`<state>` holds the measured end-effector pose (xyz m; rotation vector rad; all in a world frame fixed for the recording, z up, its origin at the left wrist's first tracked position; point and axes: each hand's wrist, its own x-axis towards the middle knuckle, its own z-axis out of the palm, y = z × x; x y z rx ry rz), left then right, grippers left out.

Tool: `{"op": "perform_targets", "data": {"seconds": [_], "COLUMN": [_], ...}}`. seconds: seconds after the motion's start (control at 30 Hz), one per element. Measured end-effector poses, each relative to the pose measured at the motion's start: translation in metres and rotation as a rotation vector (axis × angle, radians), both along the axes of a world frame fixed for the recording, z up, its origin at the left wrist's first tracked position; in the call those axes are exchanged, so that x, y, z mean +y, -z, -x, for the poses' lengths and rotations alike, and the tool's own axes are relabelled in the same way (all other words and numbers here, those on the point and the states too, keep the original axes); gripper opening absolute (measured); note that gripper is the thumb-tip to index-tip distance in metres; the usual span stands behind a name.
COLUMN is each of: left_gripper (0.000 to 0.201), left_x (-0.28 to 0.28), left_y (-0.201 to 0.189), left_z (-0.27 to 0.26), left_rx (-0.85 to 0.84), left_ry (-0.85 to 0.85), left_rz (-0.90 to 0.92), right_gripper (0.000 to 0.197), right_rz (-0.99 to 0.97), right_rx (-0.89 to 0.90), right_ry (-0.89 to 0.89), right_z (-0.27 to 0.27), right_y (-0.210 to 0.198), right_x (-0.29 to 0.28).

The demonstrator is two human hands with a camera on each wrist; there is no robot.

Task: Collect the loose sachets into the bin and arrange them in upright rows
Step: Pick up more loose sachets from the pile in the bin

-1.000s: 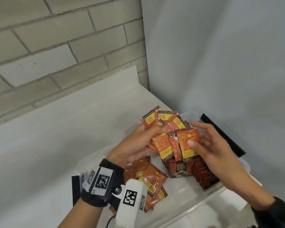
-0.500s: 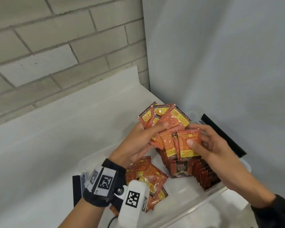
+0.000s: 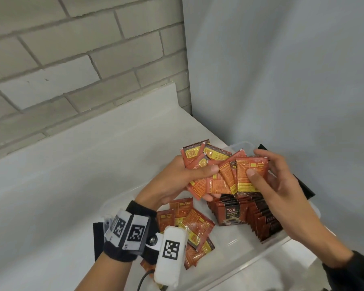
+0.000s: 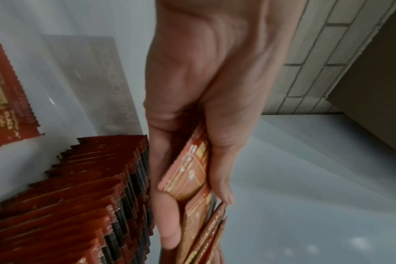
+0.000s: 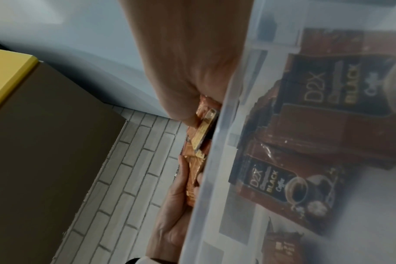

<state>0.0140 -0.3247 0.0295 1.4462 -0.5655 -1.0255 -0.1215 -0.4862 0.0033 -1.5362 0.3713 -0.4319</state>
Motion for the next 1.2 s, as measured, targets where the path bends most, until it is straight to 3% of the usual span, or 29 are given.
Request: {"op": "perform_targets", "data": {"seconds": [0.23, 0.43, 0.63, 0.8, 1.0, 1.2], "left_gripper": [0.035, 0.027, 0.042, 0.039, 0.043, 0.033], "left_x": [0.002, 0.004, 0.002, 0.001, 0.007, -0.002], "left_y": [-0.004, -0.005, -0.005, -0.009, -0.007, -0.008], "left_z": [0.001, 0.0, 0.004, 0.008, 0.004, 0.012], "left_rx": [-0.003, 0.193, 0.097, 0.057, 0.143, 0.026], "left_ry": [0.112, 0.121, 0.155, 0.192, 0.271, 0.252], "left_rz": [-0.064, -0.066, -0.05, -0.021, 0.027, -0.046], "right_gripper": [0.037, 0.04, 0.043, 0.048, 0.044, 0.041], "right_rz": [-0.034, -0.013, 0.004, 0.016, 0.002, -0.052], "right_rx": [-0.006, -0.08, -0.096, -0.091, -0.139, -0.168], "right_ry": [-0.046, 0.065, 0.083, 0.07, 0.092, 0.132], "right_z": [0.001, -0.001, 0.001, 0.001, 0.0, 0.0], "right_y": [-0.001, 0.004, 0.005, 0.005, 0.007, 0.006], "right_x": [0.0, -0.003, -0.003, -0.002, -0.004, -0.002]}}
